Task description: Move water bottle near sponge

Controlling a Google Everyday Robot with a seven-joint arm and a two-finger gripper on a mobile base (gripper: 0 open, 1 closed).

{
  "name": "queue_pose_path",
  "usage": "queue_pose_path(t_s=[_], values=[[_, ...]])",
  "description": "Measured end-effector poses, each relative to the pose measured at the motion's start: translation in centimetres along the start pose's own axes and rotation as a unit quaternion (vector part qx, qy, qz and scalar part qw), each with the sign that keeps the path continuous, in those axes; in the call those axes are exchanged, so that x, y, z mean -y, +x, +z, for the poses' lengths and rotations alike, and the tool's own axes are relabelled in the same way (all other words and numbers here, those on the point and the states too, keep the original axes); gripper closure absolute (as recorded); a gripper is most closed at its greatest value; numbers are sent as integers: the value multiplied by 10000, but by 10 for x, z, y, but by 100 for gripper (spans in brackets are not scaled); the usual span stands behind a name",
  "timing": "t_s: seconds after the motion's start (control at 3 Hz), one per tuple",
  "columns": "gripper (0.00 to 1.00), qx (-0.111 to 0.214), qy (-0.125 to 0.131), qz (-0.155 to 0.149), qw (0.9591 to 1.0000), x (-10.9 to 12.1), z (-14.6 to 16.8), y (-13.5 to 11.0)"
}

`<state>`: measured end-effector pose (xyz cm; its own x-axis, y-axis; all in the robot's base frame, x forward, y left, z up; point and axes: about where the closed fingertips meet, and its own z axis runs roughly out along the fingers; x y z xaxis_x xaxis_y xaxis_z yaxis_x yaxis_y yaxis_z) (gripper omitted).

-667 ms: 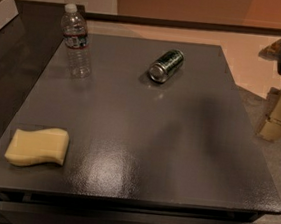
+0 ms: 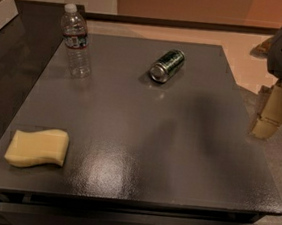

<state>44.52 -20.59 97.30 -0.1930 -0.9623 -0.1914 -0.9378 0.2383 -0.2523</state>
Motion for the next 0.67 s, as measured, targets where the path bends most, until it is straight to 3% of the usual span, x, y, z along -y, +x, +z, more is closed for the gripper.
queue_pose_path(t_s=[0.67], values=[[0,702,-50,-64,9975,42,35,-75]])
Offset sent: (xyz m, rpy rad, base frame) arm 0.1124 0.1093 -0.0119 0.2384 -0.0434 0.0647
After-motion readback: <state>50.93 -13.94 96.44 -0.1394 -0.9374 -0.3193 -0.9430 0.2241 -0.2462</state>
